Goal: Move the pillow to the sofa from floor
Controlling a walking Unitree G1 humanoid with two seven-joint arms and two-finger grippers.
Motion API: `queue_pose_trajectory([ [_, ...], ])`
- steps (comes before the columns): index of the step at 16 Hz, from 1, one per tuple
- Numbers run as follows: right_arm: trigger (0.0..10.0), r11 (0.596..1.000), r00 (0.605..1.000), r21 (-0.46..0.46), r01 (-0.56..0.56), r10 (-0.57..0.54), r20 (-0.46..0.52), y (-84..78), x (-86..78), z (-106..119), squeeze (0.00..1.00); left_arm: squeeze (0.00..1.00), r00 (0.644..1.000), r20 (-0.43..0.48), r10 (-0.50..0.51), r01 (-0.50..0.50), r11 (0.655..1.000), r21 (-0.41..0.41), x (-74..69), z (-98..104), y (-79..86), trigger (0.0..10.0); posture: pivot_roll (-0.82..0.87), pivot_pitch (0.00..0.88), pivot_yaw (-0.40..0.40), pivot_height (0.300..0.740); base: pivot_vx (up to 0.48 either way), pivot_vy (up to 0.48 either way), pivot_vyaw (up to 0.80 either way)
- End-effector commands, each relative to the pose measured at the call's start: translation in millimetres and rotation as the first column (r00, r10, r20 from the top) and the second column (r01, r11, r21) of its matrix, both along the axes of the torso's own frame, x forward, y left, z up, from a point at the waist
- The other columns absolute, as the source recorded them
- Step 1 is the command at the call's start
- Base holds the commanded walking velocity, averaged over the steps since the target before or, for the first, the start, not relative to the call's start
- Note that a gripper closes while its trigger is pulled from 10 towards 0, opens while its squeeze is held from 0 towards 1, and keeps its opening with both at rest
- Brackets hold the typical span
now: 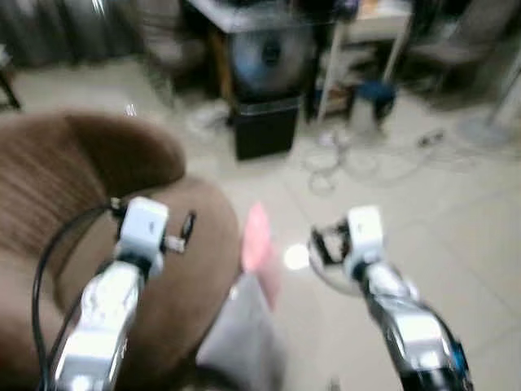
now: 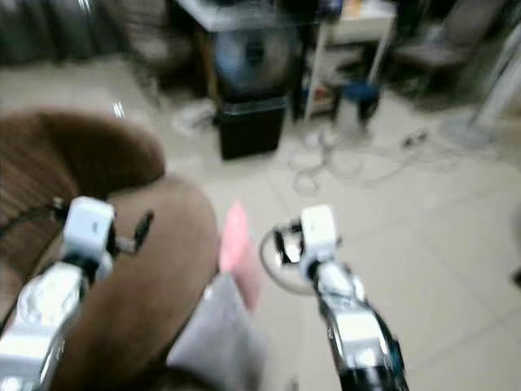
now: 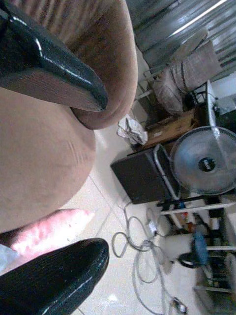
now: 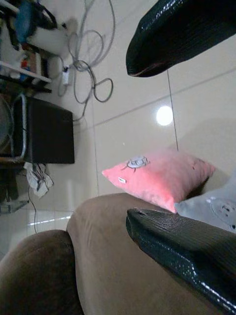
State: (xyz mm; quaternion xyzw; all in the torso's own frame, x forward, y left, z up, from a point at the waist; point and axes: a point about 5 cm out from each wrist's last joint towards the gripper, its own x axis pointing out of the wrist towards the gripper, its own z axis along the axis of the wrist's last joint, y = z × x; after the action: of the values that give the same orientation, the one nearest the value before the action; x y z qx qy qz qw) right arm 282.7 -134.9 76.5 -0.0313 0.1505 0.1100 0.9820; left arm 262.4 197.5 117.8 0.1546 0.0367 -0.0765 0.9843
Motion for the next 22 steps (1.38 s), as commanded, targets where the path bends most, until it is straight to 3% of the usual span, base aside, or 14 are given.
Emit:
queue_pose_trajectory([
  [1,10.0,0.999,0.999,-0.010,0.031,-0.031,0.010,-10.8,1.3,2.8,0.00,0.00,1.000,-0.001,-0.021,0.021,1.000,-0.001,0.2,-1.1,-6.2,10.0,0.11,0.000,0.021,0.736,0.000,-0.480,-0.77],
  [16,10.0,0.999,1.000,-0.047,-0.004,0.005,0.008,-12.8,6.8,2.8,0.00,0.00,0.999,0.017,0.032,-0.033,0.999,0.018,8.7,0.0,0.6,10.0,0.11,0.000,0.028,0.736,0.000,-0.029,0.00],
  [22,10.0,0.996,0.998,-0.050,-0.067,0.067,-0.003,-2.2,9.8,-1.0,0.00,0.00,1.000,0.011,0.002,-0.002,1.000,0.025,16.3,-0.6,6.7,10.0,0.13,0.000,0.028,0.676,0.000,0.000,0.00],
])
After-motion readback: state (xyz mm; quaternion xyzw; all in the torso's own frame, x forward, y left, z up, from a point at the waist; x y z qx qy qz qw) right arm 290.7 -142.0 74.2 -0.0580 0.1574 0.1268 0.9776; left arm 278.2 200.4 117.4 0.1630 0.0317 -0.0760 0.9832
